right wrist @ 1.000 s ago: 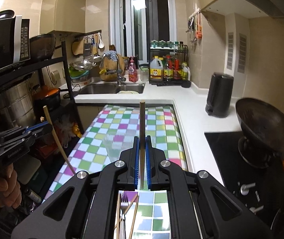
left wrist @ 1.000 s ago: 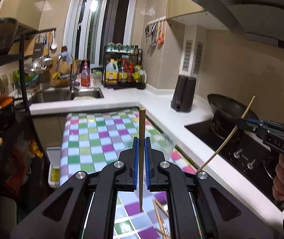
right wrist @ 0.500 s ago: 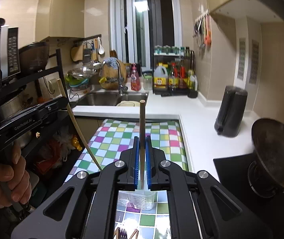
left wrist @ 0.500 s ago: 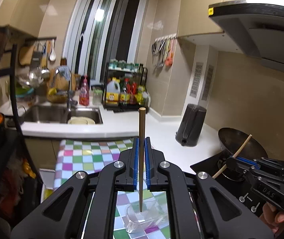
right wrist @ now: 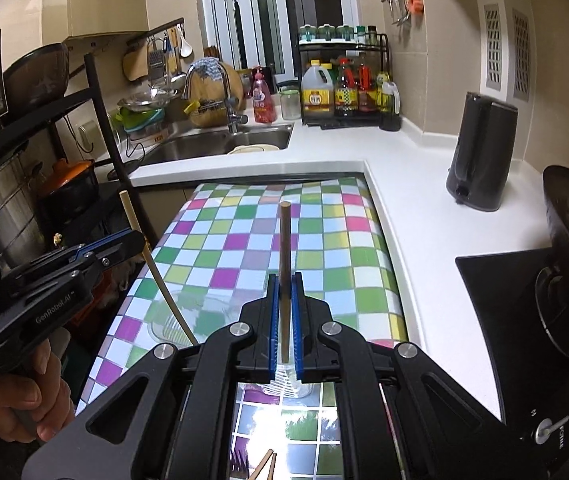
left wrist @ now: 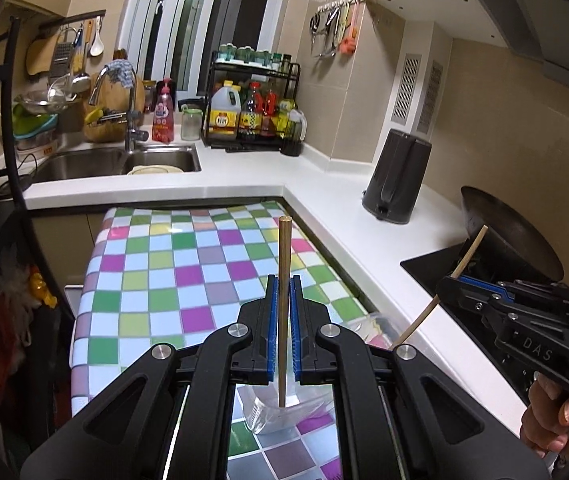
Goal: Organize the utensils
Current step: 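Lower the chopsticks into the container and open both tools, then move both open tools back toward the remaining utensils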
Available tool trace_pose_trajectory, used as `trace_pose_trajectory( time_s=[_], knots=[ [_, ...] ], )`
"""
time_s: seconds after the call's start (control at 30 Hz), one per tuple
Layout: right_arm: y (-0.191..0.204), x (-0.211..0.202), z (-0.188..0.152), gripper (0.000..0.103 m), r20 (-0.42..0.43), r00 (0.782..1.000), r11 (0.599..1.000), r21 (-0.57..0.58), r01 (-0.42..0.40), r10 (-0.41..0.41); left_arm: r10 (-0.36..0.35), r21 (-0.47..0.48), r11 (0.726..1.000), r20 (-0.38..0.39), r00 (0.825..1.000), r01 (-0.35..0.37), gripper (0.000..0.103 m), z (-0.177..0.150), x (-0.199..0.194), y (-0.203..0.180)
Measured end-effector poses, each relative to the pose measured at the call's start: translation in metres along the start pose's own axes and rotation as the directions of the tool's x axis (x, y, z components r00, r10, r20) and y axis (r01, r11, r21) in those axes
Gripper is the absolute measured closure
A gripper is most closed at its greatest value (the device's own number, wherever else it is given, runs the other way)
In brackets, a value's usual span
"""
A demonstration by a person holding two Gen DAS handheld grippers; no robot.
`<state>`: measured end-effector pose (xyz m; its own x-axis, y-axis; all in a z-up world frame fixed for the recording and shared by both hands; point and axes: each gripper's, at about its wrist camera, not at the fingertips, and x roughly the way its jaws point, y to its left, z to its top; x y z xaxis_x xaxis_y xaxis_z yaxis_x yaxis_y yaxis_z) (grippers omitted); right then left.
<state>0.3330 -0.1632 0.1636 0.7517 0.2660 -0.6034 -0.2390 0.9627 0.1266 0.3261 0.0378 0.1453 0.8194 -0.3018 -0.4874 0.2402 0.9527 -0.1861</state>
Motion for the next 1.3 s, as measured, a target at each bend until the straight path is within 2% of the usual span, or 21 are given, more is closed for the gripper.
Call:
trace_pose_trajectory(
  time_s=[0.4, 0.47, 0.53, 0.57, 0.63, 0.67, 0.8, 1.0, 1.17, 1.3],
  knots=[
    [0.002, 0.015, -0.012, 0.095, -0.047, 0.999, 1.0, 0.005, 0.016, -0.016, 0.027, -0.002, 1.0, -0.041, 0.999, -0.027, 0.097, -0.011, 0.016, 0.002],
    [0.002, 0.016, -0.014, 0.092, -0.054, 0.998, 1.0, 0.007, 0.02, -0.02, 0.042, 0.001, 0.999, -0.052, 0.998, -0.042, 0.096, -0.011, 0.018, 0.002],
    [0.003, 0.015, -0.017, 0.079, -0.063, 0.998, 1.0, 0.012, 0.029, -0.028, 0.048, -0.008, 0.999, -0.053, 0.997, -0.049, 0.095, -0.012, 0.017, 0.003],
    [0.002, 0.014, -0.018, 0.072, -0.062, 0.998, 0.999, 0.015, 0.034, -0.033, 0.053, -0.01, 0.998, -0.049, 0.997, -0.054, 0.093, -0.012, 0.014, 0.003],
    [0.002, 0.009, -0.021, 0.071, -0.063, 0.997, 0.999, 0.02, 0.044, -0.043, 0.061, -0.016, 0.998, -0.036, 0.997, -0.061, 0.083, -0.012, 0.008, 0.004],
    [0.001, 0.006, -0.022, 0.071, -0.062, 0.997, 0.999, 0.023, 0.046, -0.044, 0.066, -0.019, 0.998, -0.024, 0.998, -0.066, 0.074, -0.011, 0.003, 0.004],
    [0.003, -0.011, -0.027, 0.071, -0.046, 0.997, 0.998, 0.02, 0.06, -0.059, 0.077, -0.009, 0.997, 0.003, 0.997, -0.077, 0.073, -0.012, -0.015, 0.001],
    [0.01, -0.047, -0.037, 0.071, -0.006, 0.996, 0.996, 0.017, 0.088, -0.088, 0.084, -0.006, 0.996, 0.044, 0.995, -0.084, 0.072, -0.019, -0.049, -0.003],
    [0.021, -0.093, -0.054, 0.071, 0.083, 0.991, 0.994, 0.001, 0.109, -0.109, 0.094, 0.005, 0.995, 0.079, 0.992, -0.095, 0.072, -0.034, -0.081, -0.006],
    [0.031, -0.13, -0.086, 0.071, 0.173, 0.977, 0.992, -0.001, 0.126, -0.124, 0.102, 0.01, 0.995, 0.087, 0.991, -0.103, 0.072, -0.061, -0.106, -0.008]
  ],
)
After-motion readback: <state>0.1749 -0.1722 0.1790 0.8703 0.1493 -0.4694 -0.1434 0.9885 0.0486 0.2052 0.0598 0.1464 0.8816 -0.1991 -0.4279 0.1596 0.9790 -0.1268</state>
